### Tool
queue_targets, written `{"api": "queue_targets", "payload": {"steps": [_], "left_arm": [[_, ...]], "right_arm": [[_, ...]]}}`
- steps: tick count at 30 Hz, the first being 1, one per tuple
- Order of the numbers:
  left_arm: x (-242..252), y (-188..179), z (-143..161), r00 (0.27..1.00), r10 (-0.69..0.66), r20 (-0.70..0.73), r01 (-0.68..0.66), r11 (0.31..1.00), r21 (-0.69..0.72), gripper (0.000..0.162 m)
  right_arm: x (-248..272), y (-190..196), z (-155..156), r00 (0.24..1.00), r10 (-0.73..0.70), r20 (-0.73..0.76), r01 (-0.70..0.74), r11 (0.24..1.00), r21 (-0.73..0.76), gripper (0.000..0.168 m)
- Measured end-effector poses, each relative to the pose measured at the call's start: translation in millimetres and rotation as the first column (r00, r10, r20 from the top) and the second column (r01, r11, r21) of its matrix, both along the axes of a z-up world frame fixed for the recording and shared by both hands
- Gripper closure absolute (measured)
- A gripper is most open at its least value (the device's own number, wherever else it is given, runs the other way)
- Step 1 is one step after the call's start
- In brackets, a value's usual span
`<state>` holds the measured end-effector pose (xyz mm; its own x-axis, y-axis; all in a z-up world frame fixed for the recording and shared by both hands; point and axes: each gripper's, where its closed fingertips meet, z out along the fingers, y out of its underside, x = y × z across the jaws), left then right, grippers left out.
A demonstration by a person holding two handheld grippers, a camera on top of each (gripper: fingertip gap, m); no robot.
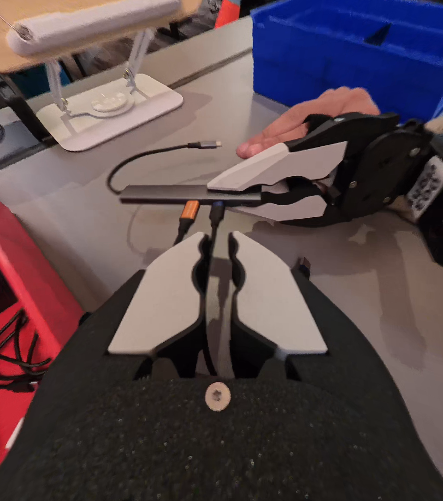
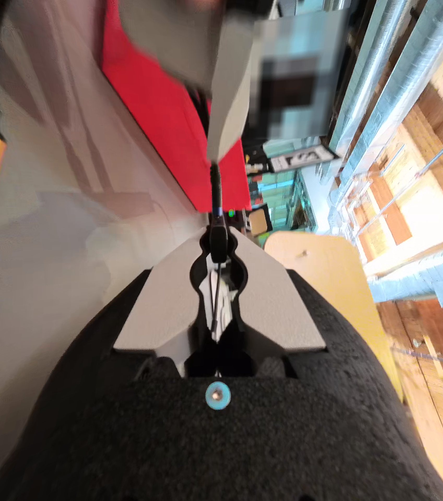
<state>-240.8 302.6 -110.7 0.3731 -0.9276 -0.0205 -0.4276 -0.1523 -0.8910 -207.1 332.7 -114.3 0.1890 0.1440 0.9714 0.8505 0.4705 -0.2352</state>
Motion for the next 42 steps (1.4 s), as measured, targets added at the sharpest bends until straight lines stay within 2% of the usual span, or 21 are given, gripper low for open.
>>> {"api": "queue_targets", "payload": {"steps": [1, 4, 6, 8, 11, 14, 16, 18, 20, 23, 27, 29, 33, 36, 38, 39, 41, 42], "left_arm": [[-3, 0, 8, 0.999, 0.015, 0.029, -0.015, 1.000, 0.006, 0.143], [-26, -8, 28, 0.990, 0.049, 0.134, -0.043, 0.998, -0.047, 0.139], [-57, -11, 29, 0.983, 0.094, 0.159, -0.084, 0.994, -0.067, 0.139], [-96, -3, 23, 0.969, 0.191, 0.159, -0.184, 0.981, -0.057, 0.139], [-143, 14, 10, 0.937, 0.322, 0.134, -0.307, 0.944, -0.119, 0.139], [-161, 32, 4, 0.931, 0.360, 0.064, -0.347, 0.925, -0.156, 0.136], [-163, 43, 5, 0.952, 0.305, -0.038, -0.307, 0.948, -0.087, 0.134], [-161, 54, 7, 0.964, 0.199, -0.176, -0.201, 0.980, 0.008, 0.135], [-159, 70, 4, 0.942, 0.103, -0.320, -0.086, 0.994, 0.067, 0.134], [-147, 86, -6, 0.889, -0.078, -0.452, 0.107, 0.993, 0.040, 0.134], [-119, 85, -32, 0.834, -0.302, -0.462, 0.255, 0.953, -0.164, 0.128], [-111, 95, -50, 0.804, -0.297, -0.516, 0.234, 0.954, -0.186, 0.124], [-109, 110, -76, 0.758, -0.241, -0.606, 0.169, 0.970, -0.174, 0.141], [-114, 109, -77, 0.738, -0.223, -0.637, 0.157, 0.975, -0.159, 0.154], [-123, 115, -66, 0.725, -0.170, -0.667, 0.160, 0.984, -0.078, 0.156], [-124, 113, -55, 0.742, -0.163, -0.650, 0.165, 0.985, -0.058, 0.157], [-126, 111, -22, 0.785, -0.126, -0.607, 0.181, 0.983, 0.030, 0.157], [-125, 103, -1, 0.804, -0.138, -0.579, 0.231, 0.969, 0.090, 0.157]], "right_arm": [[13, 9, -2, 0.999, -0.054, -0.004, 0.054, 0.999, -0.004, 0.160], [51, 29, 5, 0.983, -0.152, -0.101, 0.151, 0.988, -0.018, 0.160], [63, 32, 15, 0.960, -0.152, -0.237, 0.144, 0.988, -0.050, 0.160], [64, 28, 26, 0.929, -0.095, -0.358, 0.076, 0.995, -0.068, 0.160], [65, 26, 35, 0.908, -0.080, -0.412, 0.065, 0.997, -0.050, 0.160], [61, 23, 37, 0.905, -0.056, -0.422, 0.046, 0.998, -0.035, 0.160], [59, 23, 35, 0.905, -0.054, -0.423, 0.037, 0.998, -0.047, 0.160], [58, 23, 33, 0.909, -0.051, -0.413, 0.035, 0.998, -0.048, 0.160], [56, 23, 31, 0.914, -0.051, -0.403, 0.032, 0.998, -0.052, 0.160], [55, 24, 29, 0.920, -0.055, -0.388, 0.035, 0.998, -0.059, 0.160], [57, 27, 27, 0.917, -0.065, -0.393, 0.039, 0.997, -0.073, 0.160], [57, 28, 26, 0.913, -0.071, -0.402, 0.037, 0.995, -0.091, 0.160], [58, 29, 25, 0.910, -0.073, -0.407, 0.032, 0.994, -0.106, 0.160], [57, 29, 24, 0.911, -0.072, -0.405, 0.028, 0.993, -0.114, 0.160], [56, 29, 24, 0.911, -0.072, -0.406, 0.026, 0.993, -0.116, 0.160], [56, 29, 24, 0.911, -0.072, -0.406, 0.026, 0.993, -0.116, 0.160], [56, 29, 24, 0.912, -0.073, -0.403, 0.029, 0.993, -0.114, 0.160], [57, 29, 24, 0.912, -0.074, -0.403, 0.031, 0.993, -0.113, 0.160]]}}
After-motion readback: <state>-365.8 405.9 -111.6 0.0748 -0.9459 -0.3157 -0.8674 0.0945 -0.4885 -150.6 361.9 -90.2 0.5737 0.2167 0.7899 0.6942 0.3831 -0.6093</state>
